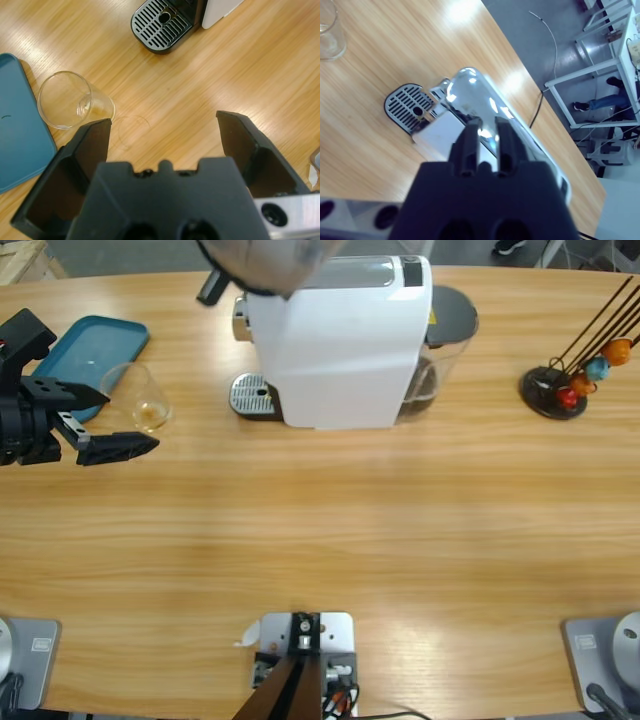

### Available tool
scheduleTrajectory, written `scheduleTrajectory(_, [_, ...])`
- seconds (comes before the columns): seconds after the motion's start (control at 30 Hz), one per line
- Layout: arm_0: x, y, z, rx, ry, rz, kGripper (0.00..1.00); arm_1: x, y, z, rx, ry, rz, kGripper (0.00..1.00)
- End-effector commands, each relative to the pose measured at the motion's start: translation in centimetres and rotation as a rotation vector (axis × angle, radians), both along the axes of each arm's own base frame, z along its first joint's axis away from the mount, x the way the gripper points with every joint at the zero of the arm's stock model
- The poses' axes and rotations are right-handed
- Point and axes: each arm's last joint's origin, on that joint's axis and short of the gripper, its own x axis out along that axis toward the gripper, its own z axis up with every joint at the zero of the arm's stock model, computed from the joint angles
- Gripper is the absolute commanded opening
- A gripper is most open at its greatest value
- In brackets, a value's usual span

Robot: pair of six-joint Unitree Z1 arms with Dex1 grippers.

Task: Pour coffee

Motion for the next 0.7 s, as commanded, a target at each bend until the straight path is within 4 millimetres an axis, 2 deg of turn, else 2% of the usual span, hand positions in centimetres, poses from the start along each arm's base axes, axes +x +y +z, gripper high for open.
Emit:
scheduleTrajectory(0.03, [0.1,-0.3,-0.5,0.019,0.026,-0.002,0.918,-1.2,-7.4,6.9,0.191,0.122,-0.046,0.526])
scheduleTrajectory(0.17, [0.1,-0.3,-0.5,0.015,0.027,-0.002,0.918,-1.2,-11.5,6.8,0.259,0.288,-0.013,0.517])
scheduleTrajectory(0.27, [-0.1,-0.2,-0.4,0.012,0.026,-0.004,0.918,-1.8,-14.9,5.4,0.280,0.366,-0.018,0.540])
scheduleTrajectory(0.33, [-0.2,0.0,-0.3,0.006,0.023,-0.006,0.918,-2.5,-16.8,4.1,0.295,0.400,-0.014,0.650])
scheduleTrajectory(0.4, [-0.4,0.1,-0.2,0.001,0.018,-0.006,0.918,-3.4,-18.3,2.6,0.296,0.408,-0.011,0.651])
scheduleTrajectory(0.57, [-1.0,0.8,0.3,-0.028,0.003,0.005,0.918,-4.3,-19.4,0.3,0.279,0.430,-0.014,0.679])
scheduleTrajectory(0.7, [-1.0,1.2,0.5,-0.043,-0.002,0.031,0.918,-4.1,-19.3,-0.4,0.266,0.433,-0.021,0.900])
